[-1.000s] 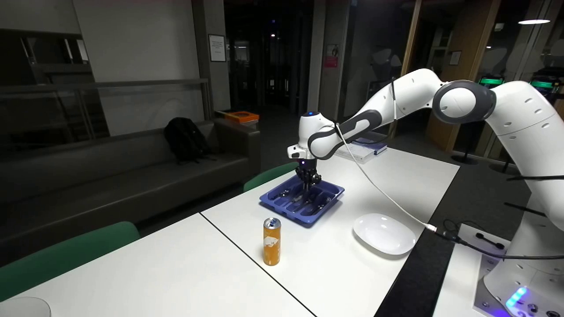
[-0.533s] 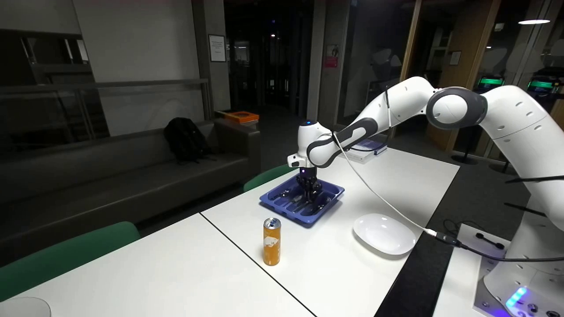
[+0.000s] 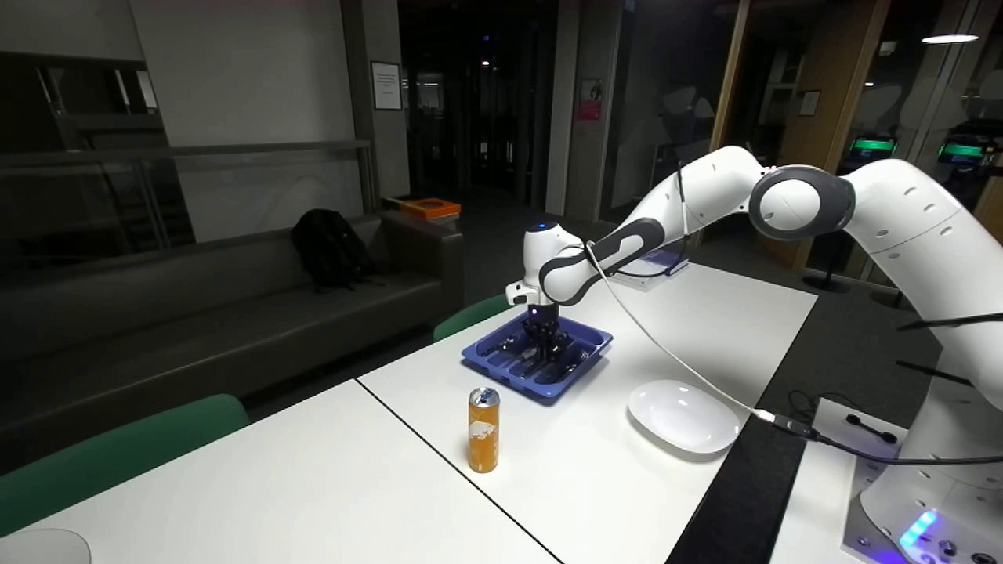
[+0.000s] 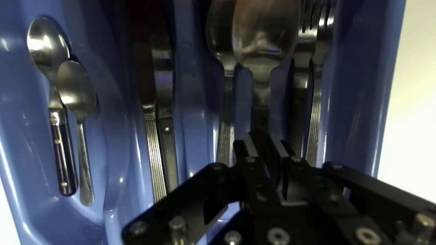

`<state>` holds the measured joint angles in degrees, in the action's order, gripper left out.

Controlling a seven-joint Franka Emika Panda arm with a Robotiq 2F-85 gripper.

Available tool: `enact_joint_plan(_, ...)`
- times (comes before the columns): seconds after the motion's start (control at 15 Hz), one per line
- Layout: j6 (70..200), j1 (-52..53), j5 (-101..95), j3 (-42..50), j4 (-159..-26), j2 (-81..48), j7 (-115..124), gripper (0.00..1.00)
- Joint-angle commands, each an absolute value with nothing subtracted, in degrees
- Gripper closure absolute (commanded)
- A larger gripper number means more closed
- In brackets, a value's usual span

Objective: Pick up the spoon from the table and put it in the spoon holder

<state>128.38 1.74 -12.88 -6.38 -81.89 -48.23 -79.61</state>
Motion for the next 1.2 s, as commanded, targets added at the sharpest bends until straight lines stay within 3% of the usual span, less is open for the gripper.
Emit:
enact_joint_plan(0.0, 125.6, 2.5, -12.9, -6.5, -77.9, -50.0, -79.8, 0.97)
enact_joint_plan(0.6, 125.1, 3.1, -13.2, -6.2, -74.6, -52.4, -80.1, 0.97)
enact_joint_plan(0.67, 125.0, 3.1, -13.3, -6.1, -74.2, -52.7, -80.2, 0.62)
enact_joint_plan(0.8, 125.0, 3.3, -13.5, -5.9, -73.8, -53.1, -79.9, 0.56)
enact_joint_plan(1.13, 123.3, 3.4, -13.4, -5.9, -73.0, -53.3, -79.9, 0.19)
